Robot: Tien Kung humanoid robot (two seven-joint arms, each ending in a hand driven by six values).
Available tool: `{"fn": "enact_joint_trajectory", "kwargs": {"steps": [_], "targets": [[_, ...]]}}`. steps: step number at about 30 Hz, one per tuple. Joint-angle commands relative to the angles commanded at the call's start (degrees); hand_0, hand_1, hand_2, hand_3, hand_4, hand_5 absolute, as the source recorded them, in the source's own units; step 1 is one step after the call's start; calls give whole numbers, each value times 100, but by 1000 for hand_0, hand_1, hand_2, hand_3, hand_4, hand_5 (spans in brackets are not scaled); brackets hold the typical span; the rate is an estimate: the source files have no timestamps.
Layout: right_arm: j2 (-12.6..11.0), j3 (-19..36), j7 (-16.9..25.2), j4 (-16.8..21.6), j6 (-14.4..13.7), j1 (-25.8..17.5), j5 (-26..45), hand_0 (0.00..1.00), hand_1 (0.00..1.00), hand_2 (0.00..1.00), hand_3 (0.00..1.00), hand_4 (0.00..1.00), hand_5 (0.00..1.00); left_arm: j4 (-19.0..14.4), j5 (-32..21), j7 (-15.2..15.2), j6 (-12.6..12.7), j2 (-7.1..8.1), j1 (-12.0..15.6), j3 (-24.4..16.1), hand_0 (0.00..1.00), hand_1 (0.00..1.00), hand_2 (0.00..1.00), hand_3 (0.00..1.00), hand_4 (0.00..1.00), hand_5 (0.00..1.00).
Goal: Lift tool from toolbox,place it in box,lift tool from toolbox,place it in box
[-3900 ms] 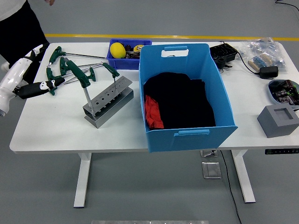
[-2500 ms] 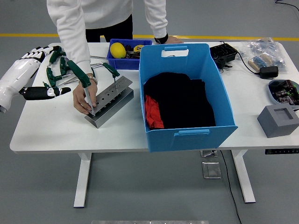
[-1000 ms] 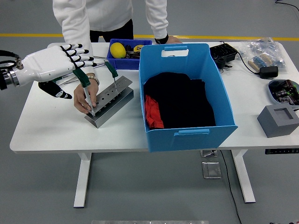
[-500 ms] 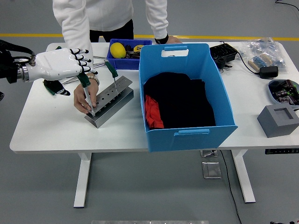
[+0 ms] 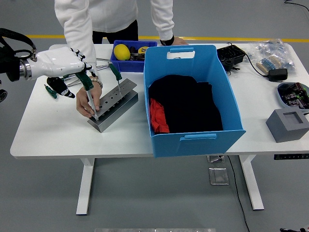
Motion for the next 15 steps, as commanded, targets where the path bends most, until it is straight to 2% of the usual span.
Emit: {"fn": "enact_joint_trajectory", "kwargs": {"steps": [4,6,10,11,15], "targets": [[-5,6,0,1,4,10,-22,651,605,673,536,785,597,13,-274,64,-190,-42,-63,91,780,617,576,711,998,287],[-7,10,0,1,3,11,-26,652,605,673,536,785,596,0,-398,82,-250,-51,-82,108,765,600,557,694,998,323],[-13,16,-1,1,3,17,-39,652,605,673,536,785,596,-11,-543,98,-306,-88,-126,141,765,600,557,694,998,323],[-13,16,-1,1,4,19,-44,649,604,673,536,786,596,-10,-557,100,-314,-97,-134,148,724,530,480,640,998,363],[-19,18,-2,2,3,27,-47,649,604,673,536,786,596,34,-628,116,-338,-135,-146,175,724,530,480,640,998,363]]}}
